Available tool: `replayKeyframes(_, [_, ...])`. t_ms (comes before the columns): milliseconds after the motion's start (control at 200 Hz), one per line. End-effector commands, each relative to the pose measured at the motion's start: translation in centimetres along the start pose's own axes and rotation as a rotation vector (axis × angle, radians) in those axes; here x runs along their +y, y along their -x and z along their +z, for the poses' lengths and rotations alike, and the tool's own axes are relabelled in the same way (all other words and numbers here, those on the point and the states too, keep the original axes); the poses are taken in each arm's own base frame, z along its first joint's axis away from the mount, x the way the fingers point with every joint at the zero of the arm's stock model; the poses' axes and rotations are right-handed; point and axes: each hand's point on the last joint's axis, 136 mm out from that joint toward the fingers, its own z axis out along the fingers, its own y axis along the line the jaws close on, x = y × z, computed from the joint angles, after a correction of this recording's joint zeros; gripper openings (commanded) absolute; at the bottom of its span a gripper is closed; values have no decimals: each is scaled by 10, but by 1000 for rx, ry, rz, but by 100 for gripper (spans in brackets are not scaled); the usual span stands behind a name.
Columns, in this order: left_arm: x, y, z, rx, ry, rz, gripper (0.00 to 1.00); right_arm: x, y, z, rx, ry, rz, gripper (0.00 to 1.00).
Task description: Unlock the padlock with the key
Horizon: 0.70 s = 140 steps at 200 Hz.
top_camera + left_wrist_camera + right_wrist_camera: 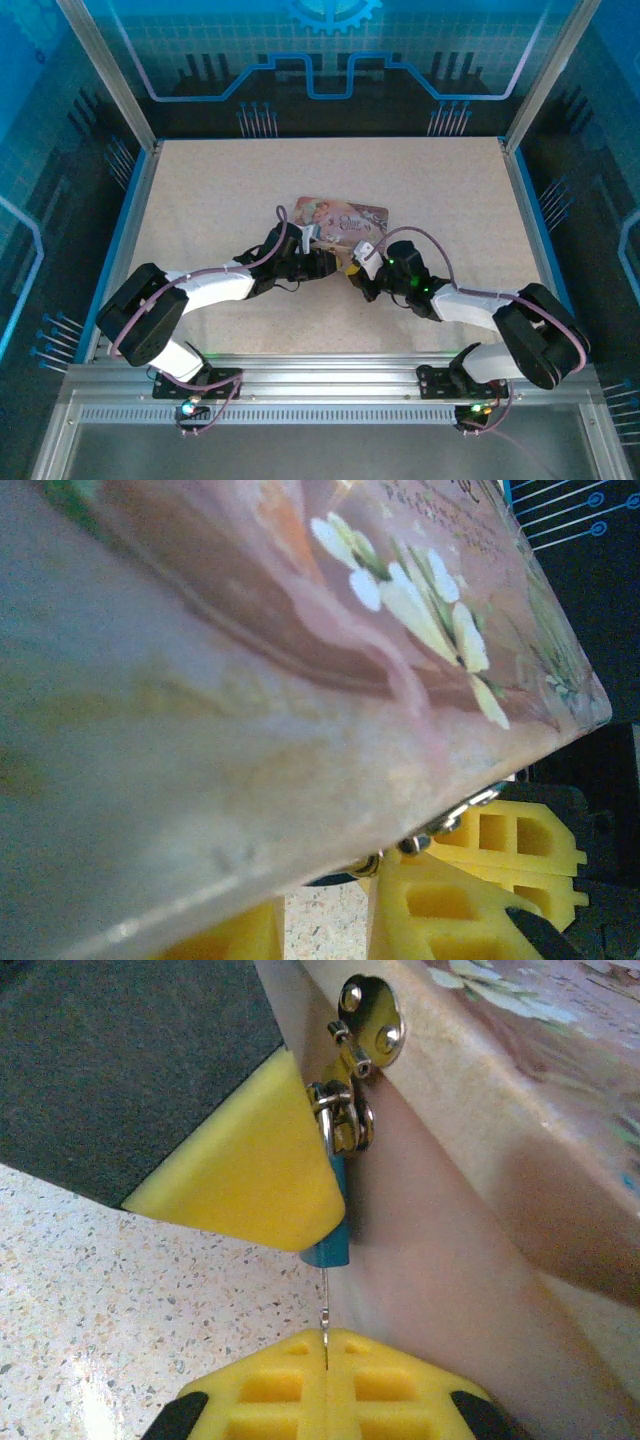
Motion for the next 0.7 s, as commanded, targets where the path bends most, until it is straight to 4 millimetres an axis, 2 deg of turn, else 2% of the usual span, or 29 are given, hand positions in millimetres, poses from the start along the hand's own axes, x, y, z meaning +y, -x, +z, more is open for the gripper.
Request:
replayKeyframes(0, [-36,17,-9,-25,-109,28,22,0,21,3,-73,4,-30,0])
replayKeyframes(265, [-37,16,-9,-19,-113,32,22,-2,31,2,-125,37,-14,0])
replayKeyframes(475, [-35,14,-9,-15,-111,31,22,-10,26,3,-112,34,-2,0])
replayKeyframes(695, [-34,13,-8,-10,-107,32,22,-15,32,4,-117,33,-18,0])
